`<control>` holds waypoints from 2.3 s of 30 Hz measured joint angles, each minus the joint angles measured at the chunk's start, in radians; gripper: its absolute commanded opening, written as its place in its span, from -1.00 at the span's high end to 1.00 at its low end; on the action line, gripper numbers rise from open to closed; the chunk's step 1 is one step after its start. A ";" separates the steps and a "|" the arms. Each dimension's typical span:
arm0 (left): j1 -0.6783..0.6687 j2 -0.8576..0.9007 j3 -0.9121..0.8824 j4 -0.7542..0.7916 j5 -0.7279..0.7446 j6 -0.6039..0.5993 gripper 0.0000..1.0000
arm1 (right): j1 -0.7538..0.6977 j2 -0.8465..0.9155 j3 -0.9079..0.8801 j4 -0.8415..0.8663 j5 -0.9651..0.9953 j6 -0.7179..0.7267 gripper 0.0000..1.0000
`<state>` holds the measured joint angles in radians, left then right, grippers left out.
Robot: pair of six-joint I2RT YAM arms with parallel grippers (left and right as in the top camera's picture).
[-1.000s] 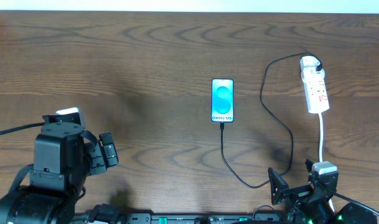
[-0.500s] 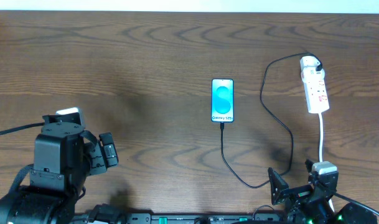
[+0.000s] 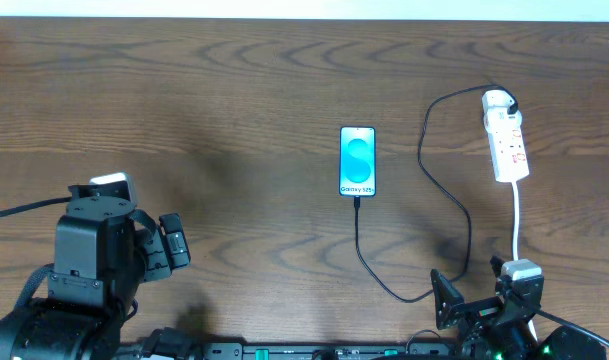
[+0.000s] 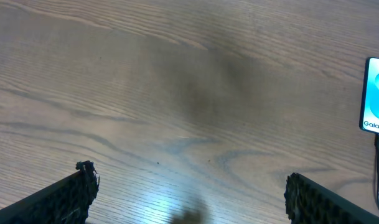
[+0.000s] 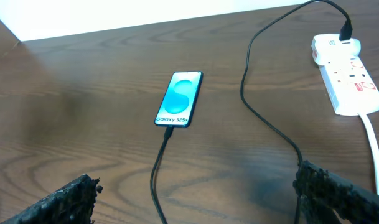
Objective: Plug charger to phone and switch on socket
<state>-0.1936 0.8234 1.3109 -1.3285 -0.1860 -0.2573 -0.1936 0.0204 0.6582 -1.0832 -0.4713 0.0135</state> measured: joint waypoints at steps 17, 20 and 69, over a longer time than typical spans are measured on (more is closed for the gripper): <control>0.000 0.000 0.000 0.000 0.000 0.000 -0.96 | 0.000 0.000 -0.001 0.041 0.050 0.000 -0.98; 0.000 0.000 0.000 0.000 0.000 0.000 -0.96 | 0.000 -0.001 -0.018 0.090 0.052 0.000 -0.98; 0.000 0.000 0.000 0.000 0.000 0.000 -0.96 | 0.074 -0.008 -0.563 1.199 0.142 0.059 -0.98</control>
<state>-0.1936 0.8234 1.3109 -1.3289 -0.1860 -0.2573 -0.1200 0.0120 0.0952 0.1158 -0.3298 0.0723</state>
